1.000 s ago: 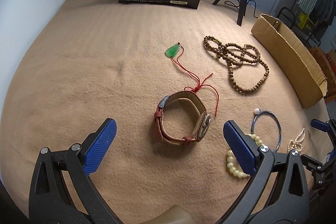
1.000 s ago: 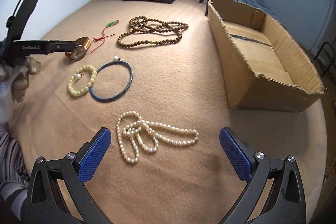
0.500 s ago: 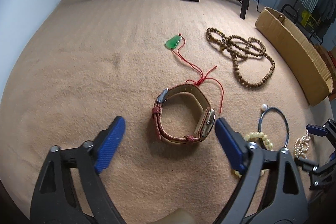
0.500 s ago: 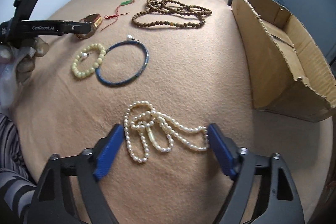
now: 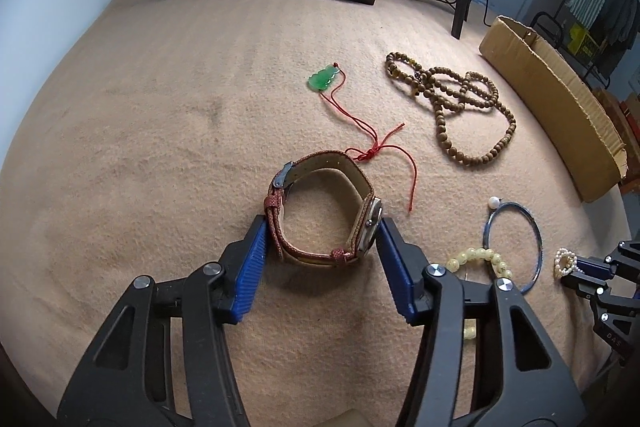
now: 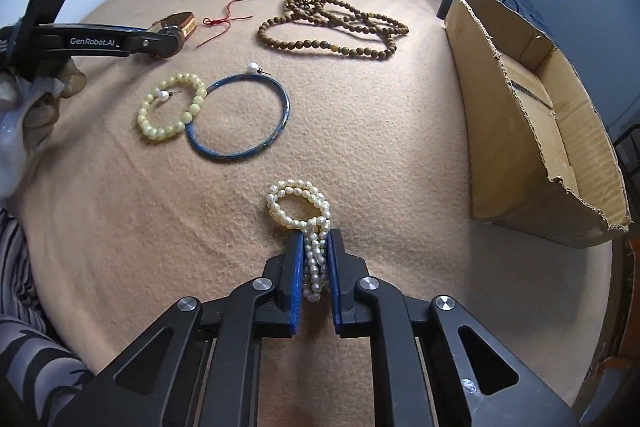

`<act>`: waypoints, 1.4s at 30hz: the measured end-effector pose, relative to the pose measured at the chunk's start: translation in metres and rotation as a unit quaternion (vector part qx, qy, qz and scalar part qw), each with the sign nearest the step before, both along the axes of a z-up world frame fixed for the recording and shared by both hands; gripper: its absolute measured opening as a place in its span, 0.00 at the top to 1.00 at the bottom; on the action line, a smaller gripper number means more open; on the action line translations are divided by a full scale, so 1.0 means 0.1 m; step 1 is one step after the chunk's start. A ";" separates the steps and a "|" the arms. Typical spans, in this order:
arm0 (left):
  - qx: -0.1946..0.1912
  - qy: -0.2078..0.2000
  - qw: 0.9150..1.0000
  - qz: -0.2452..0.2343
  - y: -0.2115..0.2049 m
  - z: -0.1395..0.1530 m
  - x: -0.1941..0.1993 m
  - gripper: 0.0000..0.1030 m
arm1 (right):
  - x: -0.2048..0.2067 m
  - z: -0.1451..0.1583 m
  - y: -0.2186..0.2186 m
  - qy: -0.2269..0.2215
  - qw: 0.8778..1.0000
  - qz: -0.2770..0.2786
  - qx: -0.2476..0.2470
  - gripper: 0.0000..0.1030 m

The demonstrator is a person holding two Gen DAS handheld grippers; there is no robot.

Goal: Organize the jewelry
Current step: 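Grasp the brown leather watch with the left tool while the right tool grasps the pearl necklace, then carry the watch and pearl necklace into the cardboard box and open both tools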

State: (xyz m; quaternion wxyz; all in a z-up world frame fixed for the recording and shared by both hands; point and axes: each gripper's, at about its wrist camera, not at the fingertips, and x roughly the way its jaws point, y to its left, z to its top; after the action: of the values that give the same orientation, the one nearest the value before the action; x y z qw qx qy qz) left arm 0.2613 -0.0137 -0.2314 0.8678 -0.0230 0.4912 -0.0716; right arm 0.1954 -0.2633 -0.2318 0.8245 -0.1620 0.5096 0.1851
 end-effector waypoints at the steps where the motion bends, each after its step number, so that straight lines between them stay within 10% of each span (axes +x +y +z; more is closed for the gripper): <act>1: 0.002 -0.001 1.000 0.001 0.01 0.01 -0.01 0.45 | 0.00 0.00 0.00 -0.001 1.000 -0.001 0.002 0.94; 20: 0.002 -0.049 0.999 0.006 0.10 0.46 -0.26 0.46 | -0.19 0.48 -0.20 -0.053 0.995 -0.044 0.067 0.95; 42: -0.028 -0.111 0.989 -0.093 -0.85 1.19 -0.19 0.46 | -0.13 1.59 -0.92 -0.167 0.973 -0.110 0.114 0.95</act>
State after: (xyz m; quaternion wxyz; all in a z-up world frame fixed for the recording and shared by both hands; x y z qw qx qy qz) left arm 0.2424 -0.0985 -0.1120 0.9057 0.0068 0.3893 -0.1677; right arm 0.1822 -0.3552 -0.0726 0.9264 -0.0389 0.3547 0.1203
